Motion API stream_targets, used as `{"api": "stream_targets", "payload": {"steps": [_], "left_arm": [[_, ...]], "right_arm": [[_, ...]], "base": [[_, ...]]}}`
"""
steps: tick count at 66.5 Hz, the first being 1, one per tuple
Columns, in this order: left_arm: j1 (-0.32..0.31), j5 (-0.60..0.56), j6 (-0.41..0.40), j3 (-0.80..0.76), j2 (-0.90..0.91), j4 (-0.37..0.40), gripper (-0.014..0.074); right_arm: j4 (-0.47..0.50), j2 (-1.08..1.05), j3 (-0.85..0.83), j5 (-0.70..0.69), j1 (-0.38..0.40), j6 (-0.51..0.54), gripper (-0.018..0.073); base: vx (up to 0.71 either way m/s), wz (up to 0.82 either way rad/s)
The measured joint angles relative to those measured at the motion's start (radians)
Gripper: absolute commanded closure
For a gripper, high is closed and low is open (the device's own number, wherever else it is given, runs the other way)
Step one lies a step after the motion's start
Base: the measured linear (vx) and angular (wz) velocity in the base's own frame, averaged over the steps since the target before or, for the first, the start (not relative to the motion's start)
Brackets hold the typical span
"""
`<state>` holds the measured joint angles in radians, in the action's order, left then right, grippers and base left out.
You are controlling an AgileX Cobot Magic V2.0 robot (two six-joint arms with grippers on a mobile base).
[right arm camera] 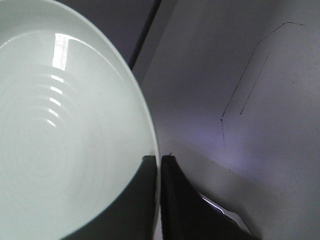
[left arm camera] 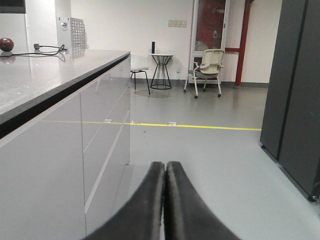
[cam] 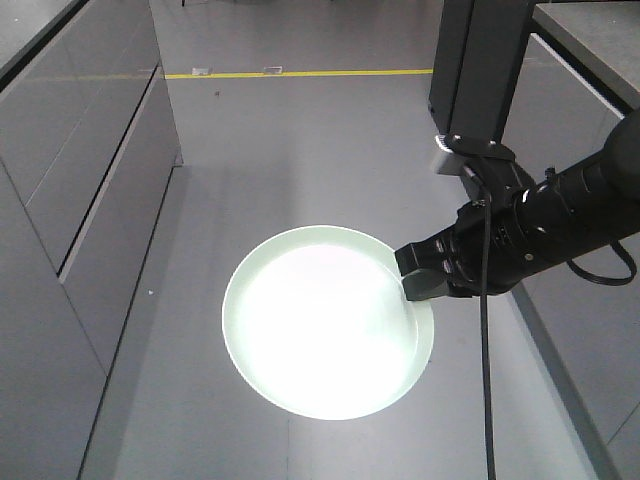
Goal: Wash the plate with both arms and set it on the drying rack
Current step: 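Hold the plate in the right gripper while driving toward the sink counter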
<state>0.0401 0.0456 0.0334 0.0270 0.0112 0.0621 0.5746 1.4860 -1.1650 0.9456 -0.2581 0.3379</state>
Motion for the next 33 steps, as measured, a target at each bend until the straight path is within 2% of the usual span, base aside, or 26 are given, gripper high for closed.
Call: {"api": "stream_targets", "payload": {"steps": [33], "left_arm": [[0.0,0.0,0.0,0.0,0.0,0.0,0.0603]], "right_arm": [[0.0,0.0,0.0,0.0,0.0,0.0,0.0561]], "base": [[0.27,-0.02]]}}
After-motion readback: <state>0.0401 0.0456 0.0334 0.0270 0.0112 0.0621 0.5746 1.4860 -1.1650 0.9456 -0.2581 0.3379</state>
